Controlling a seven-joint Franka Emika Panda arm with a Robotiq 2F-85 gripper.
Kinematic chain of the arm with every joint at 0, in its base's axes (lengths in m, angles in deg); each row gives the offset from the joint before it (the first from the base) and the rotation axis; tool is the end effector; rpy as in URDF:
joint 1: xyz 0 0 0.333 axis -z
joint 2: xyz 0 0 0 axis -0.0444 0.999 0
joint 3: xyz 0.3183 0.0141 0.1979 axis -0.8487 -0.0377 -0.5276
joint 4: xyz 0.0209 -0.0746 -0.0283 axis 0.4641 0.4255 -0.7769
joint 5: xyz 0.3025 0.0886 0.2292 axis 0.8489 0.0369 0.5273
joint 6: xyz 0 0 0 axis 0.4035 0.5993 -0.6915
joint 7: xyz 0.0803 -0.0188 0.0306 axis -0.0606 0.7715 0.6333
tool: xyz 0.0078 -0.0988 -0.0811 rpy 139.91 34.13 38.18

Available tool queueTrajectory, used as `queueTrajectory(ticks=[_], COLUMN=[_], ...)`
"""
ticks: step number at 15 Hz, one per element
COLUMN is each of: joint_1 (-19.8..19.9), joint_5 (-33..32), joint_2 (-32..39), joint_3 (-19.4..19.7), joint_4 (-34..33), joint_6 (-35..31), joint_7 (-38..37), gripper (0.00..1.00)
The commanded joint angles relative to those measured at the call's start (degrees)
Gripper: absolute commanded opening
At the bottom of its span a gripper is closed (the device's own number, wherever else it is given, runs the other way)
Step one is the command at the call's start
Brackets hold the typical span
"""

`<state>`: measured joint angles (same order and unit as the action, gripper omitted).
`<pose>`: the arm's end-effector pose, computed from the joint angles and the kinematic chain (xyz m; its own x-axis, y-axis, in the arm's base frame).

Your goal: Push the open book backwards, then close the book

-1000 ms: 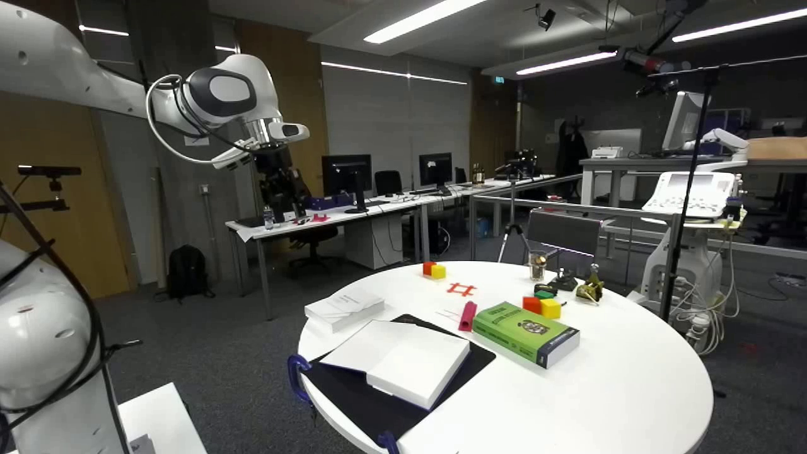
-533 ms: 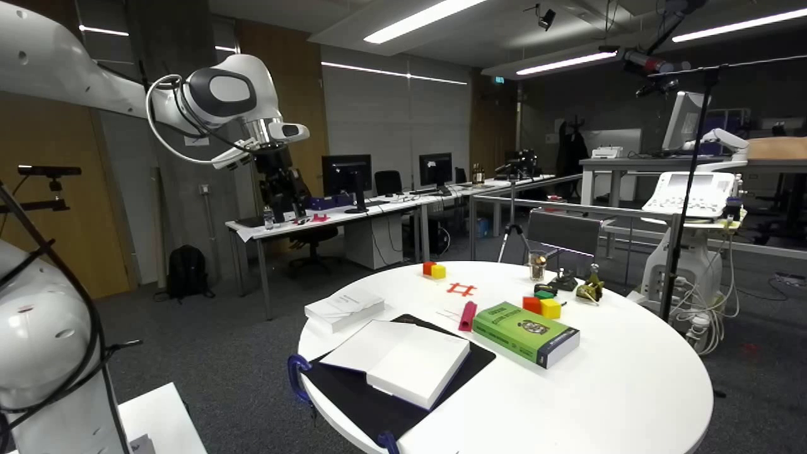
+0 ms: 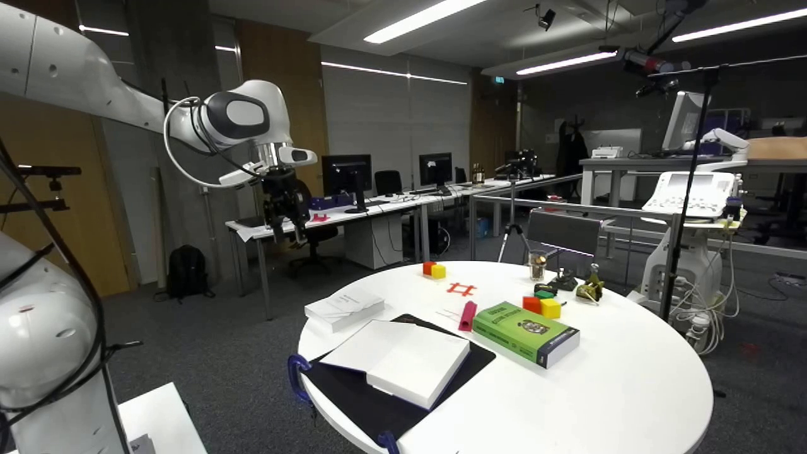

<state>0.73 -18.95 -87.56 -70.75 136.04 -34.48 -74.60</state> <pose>0.3626 0.0327 0.5419 0.9937 0.1122 -0.0066 0.1118 -0.9806 0.1610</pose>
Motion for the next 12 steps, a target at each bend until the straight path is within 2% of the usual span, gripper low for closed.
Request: queueTrajectory(ticks=[1, 9, 12], joint_1=[-1.3, -2.0, -1.6], joint_5=[2.2, 6.9, 8.2], joint_2=[3.7, 11.8, 13.5], joint_3=[1.1, 1.4, 2.0], joint_4=[1.2, 2.8, 5.3], joint_6=[-2.4, -5.0, -8.0], joint_7=[1.6, 2.8, 4.4], gripper=[1.00, 1.00, 1.00])
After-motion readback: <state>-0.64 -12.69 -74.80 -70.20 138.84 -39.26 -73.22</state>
